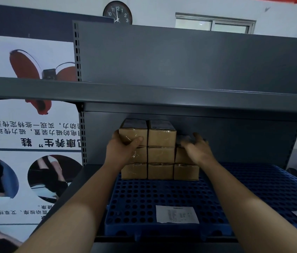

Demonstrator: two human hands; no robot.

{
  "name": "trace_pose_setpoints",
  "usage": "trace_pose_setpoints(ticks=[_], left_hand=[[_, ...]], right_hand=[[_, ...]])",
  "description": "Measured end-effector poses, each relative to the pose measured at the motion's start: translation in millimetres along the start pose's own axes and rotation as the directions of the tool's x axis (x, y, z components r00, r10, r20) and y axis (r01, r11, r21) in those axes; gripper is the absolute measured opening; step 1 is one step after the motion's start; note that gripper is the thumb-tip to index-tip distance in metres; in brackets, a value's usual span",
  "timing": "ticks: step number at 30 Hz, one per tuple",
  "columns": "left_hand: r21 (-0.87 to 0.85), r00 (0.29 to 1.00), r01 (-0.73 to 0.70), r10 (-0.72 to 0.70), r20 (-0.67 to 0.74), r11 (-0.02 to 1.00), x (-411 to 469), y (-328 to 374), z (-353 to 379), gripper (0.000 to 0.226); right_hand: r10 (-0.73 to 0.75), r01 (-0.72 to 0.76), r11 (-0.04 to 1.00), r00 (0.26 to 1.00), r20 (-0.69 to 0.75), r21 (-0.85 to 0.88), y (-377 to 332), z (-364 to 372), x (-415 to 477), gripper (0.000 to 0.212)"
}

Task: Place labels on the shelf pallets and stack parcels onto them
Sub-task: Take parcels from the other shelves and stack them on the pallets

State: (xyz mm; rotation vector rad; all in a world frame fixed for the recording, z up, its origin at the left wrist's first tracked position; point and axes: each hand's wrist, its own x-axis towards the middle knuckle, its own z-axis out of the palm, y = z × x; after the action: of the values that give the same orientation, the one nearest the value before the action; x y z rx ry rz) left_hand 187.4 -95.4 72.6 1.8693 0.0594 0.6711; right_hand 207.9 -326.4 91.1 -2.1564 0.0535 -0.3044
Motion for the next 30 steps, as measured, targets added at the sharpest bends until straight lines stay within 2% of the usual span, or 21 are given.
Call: trace_pose_setpoints(ticks=[9, 14, 21, 25, 28, 30], left_hand=[[0.019, 0.999, -0.018, 0.018, 0.031, 1.000, -2.6, 6.0, 4.8, 0.059], [0.013, 0.999, 0.002, -0.003, 0.032, 1.000, -0.9, 5.7, 7.0, 0.067], [0.028, 1.000, -0.008, 0.008, 0.027, 1.000, -4.0, 7.0, 2.7, 0.063], [0.016, 1.000, -0.007, 0.007, 0.030, 1.000, -4.3, 8.1, 0.4, 0.061], [0.017, 0.999, -0.006, 0.005, 0.032, 1.000, -5.1, 8.6, 0.3, 0.062], [0.030, 0.999, -0.008, 0.007, 0.034, 1.000, -5.5, 8.6, 0.2, 0.062]], right_hand=[[0.005, -0.006, 0.999, 1.000, -0.001, -0.050, 5.0, -4.2, 3.1, 0.079], [0.025, -0.025, 0.998, 1.000, 0.006, -0.051, 8.1, -6.0, 4.2, 0.079], [0.045, -0.043, 0.998, 0.998, 0.053, -0.037, 8.8, -6.9, 1.6, 0.093], [0.048, -0.045, 0.998, 0.998, 0.048, -0.046, 7.0, -8.7, 0.6, 0.083], [0.021, -0.020, 0.999, 0.999, 0.045, -0.040, 5.4, -6.7, 1.5, 0.068], [0.014, -0.012, 0.999, 0.999, 0.044, -0.044, 4.4, -4.3, 2.3, 0.068]])
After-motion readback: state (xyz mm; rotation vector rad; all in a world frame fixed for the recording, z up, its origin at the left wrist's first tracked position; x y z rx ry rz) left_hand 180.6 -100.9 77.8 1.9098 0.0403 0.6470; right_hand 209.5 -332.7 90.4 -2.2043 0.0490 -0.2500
